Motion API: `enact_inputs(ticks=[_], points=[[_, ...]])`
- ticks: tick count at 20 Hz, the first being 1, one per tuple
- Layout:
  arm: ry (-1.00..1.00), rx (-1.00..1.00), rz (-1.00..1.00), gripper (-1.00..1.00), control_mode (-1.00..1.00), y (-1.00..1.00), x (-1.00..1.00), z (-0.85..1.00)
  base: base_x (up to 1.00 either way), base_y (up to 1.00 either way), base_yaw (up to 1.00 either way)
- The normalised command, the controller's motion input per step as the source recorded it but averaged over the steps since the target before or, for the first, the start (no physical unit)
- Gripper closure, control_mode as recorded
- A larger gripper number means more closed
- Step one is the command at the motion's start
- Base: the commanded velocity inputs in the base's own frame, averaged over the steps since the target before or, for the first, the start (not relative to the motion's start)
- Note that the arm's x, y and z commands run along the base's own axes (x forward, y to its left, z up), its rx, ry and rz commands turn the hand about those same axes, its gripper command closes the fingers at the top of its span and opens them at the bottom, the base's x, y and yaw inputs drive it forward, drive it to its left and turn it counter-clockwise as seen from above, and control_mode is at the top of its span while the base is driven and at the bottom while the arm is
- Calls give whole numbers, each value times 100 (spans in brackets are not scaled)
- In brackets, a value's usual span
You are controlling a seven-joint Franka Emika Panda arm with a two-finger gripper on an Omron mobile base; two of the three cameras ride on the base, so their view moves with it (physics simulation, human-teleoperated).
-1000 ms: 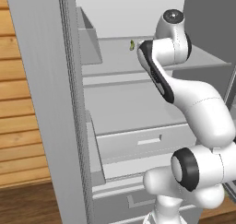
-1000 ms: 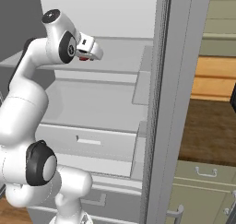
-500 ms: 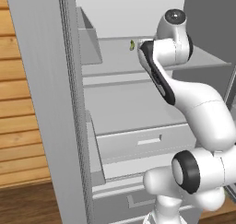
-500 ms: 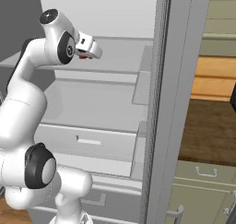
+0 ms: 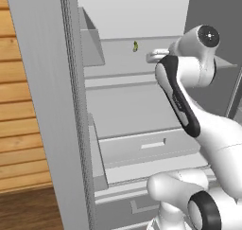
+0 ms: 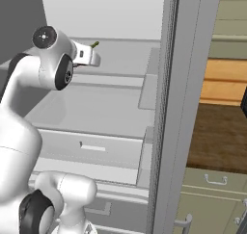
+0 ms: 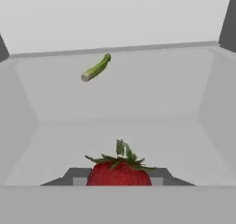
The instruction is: Take the strawberry from the fridge and place it on top of the pancake, located on the dining counter.
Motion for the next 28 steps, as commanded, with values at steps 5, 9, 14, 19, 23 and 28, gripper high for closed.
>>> enact_inputs(ticks=[5,9,14,19,23,28], points=[[2,0,2,100,-100,0,-100,19,0,0,0],[17,0,0,100,-100,-1,-100,-2,0,0,0],[19,-6,0,100,-100,0,-100,-27,0,0,0],[27,-17,0,100,-100,0,-77,-79,0,0,0],[16,-7,0,100,-100,0,-16,-90,0,0,0],[15,0,0,100,-100,-1,0,-77,0,0,0]])
